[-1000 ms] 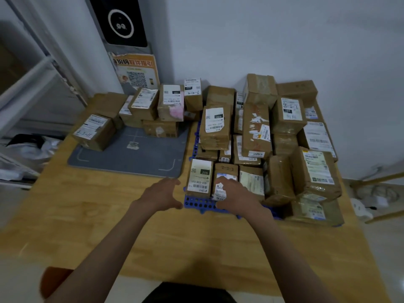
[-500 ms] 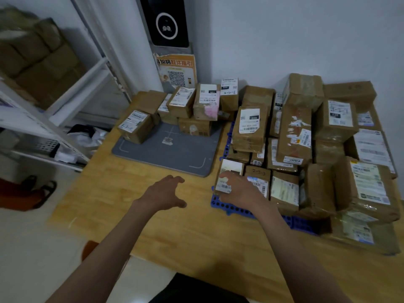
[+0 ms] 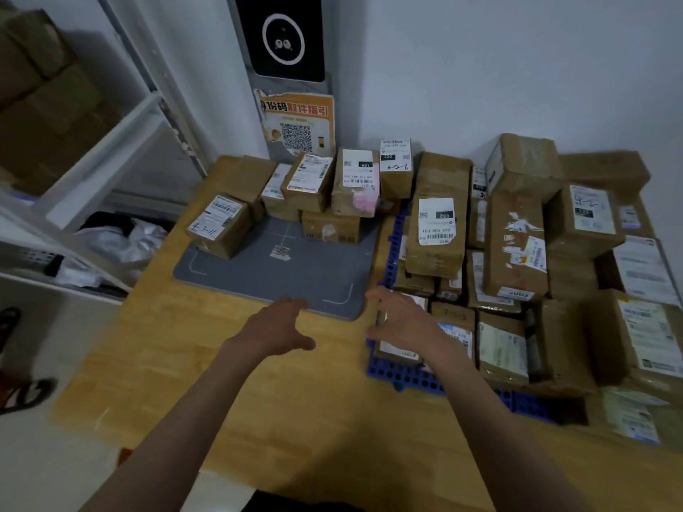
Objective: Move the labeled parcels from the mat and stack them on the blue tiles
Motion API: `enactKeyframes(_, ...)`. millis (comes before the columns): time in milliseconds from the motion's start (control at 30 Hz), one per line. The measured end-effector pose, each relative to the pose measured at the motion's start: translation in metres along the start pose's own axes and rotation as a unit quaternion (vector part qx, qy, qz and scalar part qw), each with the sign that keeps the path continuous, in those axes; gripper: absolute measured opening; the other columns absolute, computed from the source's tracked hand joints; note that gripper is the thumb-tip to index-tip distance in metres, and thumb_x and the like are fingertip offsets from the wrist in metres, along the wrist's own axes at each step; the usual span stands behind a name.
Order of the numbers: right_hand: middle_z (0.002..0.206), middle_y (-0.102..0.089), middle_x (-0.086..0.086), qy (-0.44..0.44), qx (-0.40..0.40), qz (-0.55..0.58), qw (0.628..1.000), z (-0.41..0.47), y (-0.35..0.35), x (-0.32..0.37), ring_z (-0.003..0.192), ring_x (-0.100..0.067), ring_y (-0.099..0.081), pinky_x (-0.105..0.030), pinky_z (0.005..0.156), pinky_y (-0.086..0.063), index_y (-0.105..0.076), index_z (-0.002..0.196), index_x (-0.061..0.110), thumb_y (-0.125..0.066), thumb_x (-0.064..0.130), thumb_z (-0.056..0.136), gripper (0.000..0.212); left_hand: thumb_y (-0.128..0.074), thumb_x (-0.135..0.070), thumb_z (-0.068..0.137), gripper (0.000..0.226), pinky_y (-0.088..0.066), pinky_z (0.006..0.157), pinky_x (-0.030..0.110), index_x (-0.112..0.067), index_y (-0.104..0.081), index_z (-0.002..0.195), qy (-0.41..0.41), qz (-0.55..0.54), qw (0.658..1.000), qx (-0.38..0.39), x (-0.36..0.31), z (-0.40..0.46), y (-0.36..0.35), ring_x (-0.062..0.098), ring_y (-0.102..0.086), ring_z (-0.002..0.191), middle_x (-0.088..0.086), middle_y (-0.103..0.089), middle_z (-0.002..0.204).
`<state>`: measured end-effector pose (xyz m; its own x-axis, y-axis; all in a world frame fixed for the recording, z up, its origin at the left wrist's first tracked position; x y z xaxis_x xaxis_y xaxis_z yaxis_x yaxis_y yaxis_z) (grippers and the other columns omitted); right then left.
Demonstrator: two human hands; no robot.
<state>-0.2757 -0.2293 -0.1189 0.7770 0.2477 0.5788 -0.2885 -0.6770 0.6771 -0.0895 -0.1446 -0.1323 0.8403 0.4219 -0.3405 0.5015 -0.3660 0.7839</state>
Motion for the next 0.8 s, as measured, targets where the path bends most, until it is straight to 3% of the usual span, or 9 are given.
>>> enactKeyframes(100,0.134,-0.048,-0.004,-0.013,-0.003,-0.011,1.0,0.026,0.005,0.011,0.121,-0.021,-0.049,-0.04,0.095,-0.047,-0.036,0.142,0.028,-0.072,0.026,0.082,0.07,-0.078,-0.048,0.075,0.083,-0.045,0.098,0.037,-0.03,-0.037,0.144,-0.007,-0.011,1.0,0.009,0.012,0.027,0.02,0.019,-0.049,0.125,-0.003,-0.043,0.144)
enactKeyframes(233,0.109,-0.054,0.003,-0.029,-0.039,0.004,0.999,0.065,0.023,0.026,0.103,-0.022,-0.055,-0.039,0.085,-0.05,-0.033,0.144,0.025,-0.071,0.029,0.084,0.072,-0.079,-0.041,0.076,0.08,-0.041,0.097,0.033,-0.024,-0.039,0.144,-0.023,-0.026,0.999,0.019,0.026,0.072,0.05,0.023,-0.048,0.124,0.002,-0.044,0.142)
enactKeyframes(367,0.127,-0.055,-0.008,-0.054,-0.08,0.032,0.995,0.107,0.046,0.035,0.115,-0.028,-0.056,-0.046,0.093,-0.05,-0.028,0.147,0.021,-0.07,0.029,0.085,0.075,-0.08,-0.04,0.075,0.077,-0.041,0.095,0.032,-0.021,-0.044,0.141,-0.039,-0.008,0.999,0.001,0.037,0.121,0.086,0.022,-0.049,0.125,0.004,-0.048,0.14)
enactKeyframes(467,0.13,-0.051,-0.012,-0.074,-0.114,0.043,0.99,0.139,0.067,0.038,0.116,-0.032,-0.053,-0.047,0.093,-0.049,-0.029,0.146,0.016,-0.07,0.026,0.083,0.076,-0.081,-0.043,0.071,0.054,-0.046,0.08,0.032,-0.023,-0.054,0.114,-0.044,0.009,0.999,-0.019,0.043,0.154,0.116,0.02,-0.057,0.103,0.004,-0.058,0.12)
enactKeyframes(533,0.131,-0.048,-0.013,-0.078,-0.14,0.056,0.986,0.157,0.08,0.041,0.118,-0.033,-0.051,-0.048,0.094,-0.048,-0.034,0.142,0.013,-0.069,0.023,0.083,0.07,-0.082,-0.041,0.069,0.051,-0.051,0.081,0.038,-0.019,-0.055,0.106,-0.039,0.005,0.999,-0.031,0.046,0.173,0.135,0.023,-0.06,0.1,0.003,-0.059,0.11)
enactKeyframes(700,0.14,-0.035,-0.012,-0.102,-0.203,0.119,0.967,0.19,0.102,0.037,0.111,-0.02,-0.043,-0.031,0.086,-0.04,-0.03,0.146,0.009,-0.071,0.019,0.084,0.074,-0.081,-0.038,0.071,0.075,-0.047,0.094,0.049,-0.008,-0.046,0.131,-0.014,-0.019,0.998,-0.057,0.054,0.214,0.163,0.035,-0.052,0.118,0.015,-0.049,0.132)
enactKeyframes(800,0.141,-0.035,-0.015,-0.113,-0.228,0.15,0.955,0.203,0.108,0.028,0.126,-0.025,-0.037,-0.029,0.091,-0.034,-0.027,0.145,0.003,-0.07,0.023,0.087,0.076,-0.082,-0.037,0.071,0.085,-0.045,0.098,0.048,-0.005,-0.039,0.138,-0.018,-0.056,0.997,-0.049,0.05,0.236,0.17,0.033,-0.048,0.123,0.015,-0.047,0.138)
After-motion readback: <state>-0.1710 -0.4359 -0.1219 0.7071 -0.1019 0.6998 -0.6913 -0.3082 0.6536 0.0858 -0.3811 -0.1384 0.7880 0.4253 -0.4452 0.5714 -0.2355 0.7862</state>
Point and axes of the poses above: each hand's wrist, its own z-axis towards the middle knuckle, its own y-axis out of the back of the hand, x = y × z, the point moved 9 cm from there along z, towards the middle knuckle
